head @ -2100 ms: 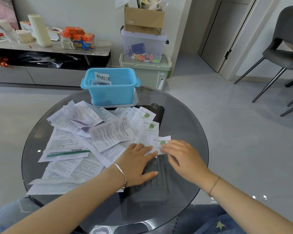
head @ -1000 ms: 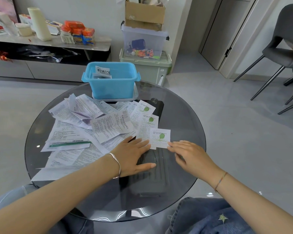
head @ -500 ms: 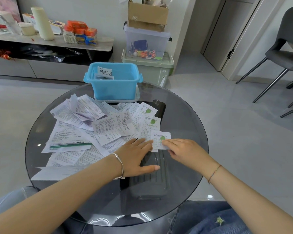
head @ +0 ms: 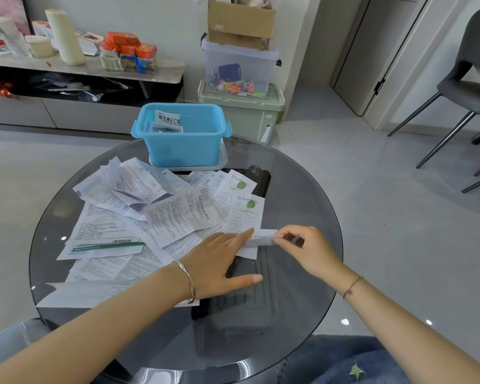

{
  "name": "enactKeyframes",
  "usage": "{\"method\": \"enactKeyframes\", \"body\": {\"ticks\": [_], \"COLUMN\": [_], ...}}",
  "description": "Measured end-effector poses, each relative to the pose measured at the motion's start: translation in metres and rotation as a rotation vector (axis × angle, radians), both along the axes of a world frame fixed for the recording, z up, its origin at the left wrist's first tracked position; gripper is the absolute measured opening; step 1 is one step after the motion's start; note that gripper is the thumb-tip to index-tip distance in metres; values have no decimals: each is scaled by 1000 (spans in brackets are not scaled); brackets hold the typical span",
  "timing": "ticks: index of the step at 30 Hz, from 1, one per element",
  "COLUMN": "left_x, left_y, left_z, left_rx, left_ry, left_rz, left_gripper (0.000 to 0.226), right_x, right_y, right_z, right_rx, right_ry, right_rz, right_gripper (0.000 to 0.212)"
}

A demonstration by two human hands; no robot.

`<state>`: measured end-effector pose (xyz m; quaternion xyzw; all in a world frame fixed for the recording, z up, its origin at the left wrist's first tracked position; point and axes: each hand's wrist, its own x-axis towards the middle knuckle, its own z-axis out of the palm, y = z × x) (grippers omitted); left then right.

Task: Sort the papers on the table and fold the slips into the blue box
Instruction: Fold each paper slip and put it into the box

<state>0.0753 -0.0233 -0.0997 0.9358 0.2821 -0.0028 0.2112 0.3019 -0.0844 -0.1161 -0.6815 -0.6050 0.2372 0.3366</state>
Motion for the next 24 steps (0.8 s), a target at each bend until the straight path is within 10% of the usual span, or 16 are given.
{"method": "enactKeyframes", "body": {"ticks": [24], "left_x": [11], "left_y": [-4], "left_z": [-7], "left_rx": [237], "left_ry": [202], "left_rz": [-29], "left_gripper": [101], "right_x": [-15], "right_y": [22], "right_z": [-2], "right_rx": [-90], "right_ry": [56], "right_rz": [-232], "right_gripper": [12]}}
